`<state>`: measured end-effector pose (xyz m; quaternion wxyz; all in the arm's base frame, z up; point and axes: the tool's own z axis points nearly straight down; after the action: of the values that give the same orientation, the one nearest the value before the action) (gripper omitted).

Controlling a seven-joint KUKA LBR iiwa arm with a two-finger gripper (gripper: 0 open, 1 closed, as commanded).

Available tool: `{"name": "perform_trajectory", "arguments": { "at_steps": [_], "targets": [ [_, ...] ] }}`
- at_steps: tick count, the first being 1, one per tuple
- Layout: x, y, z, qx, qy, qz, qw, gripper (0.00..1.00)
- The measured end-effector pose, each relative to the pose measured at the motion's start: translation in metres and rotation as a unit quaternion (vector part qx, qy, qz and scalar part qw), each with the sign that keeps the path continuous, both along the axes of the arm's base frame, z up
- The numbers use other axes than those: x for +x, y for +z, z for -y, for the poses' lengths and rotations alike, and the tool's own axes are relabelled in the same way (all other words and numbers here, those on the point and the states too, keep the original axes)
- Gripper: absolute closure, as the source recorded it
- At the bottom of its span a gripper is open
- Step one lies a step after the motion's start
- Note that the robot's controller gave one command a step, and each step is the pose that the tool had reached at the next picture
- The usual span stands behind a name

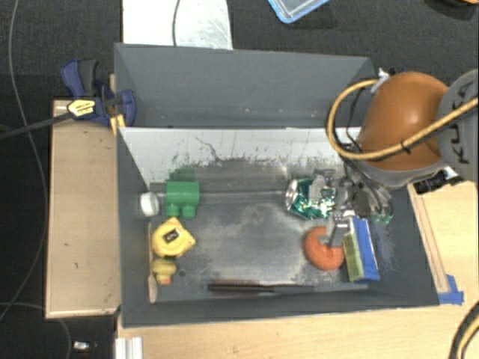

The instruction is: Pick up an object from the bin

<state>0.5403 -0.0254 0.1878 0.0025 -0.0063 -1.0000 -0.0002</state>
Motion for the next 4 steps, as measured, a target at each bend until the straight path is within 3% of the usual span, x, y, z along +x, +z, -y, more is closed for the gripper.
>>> {"name": "perform_trajectory", "arguments": {
  "at_steps": [1, 2, 3, 4],
  "targets": [
    [0.002, 0.005, 0.000, 0.000, 0.000, 0.0040, 1.0000, 0.00],
    [-0.001, -0.040, 0.013, 0.000, 0.050, 0.0061, 0.9987, 0.00],
    [-0.017, -0.102, 0.041, 0.000, 0.103, 0.0080, 0.9946, 0.00],
    [-0.061, -0.100, 0.088, 0.000, -0.047, 0.0096, 0.9989, 1.00]
  ]
}}
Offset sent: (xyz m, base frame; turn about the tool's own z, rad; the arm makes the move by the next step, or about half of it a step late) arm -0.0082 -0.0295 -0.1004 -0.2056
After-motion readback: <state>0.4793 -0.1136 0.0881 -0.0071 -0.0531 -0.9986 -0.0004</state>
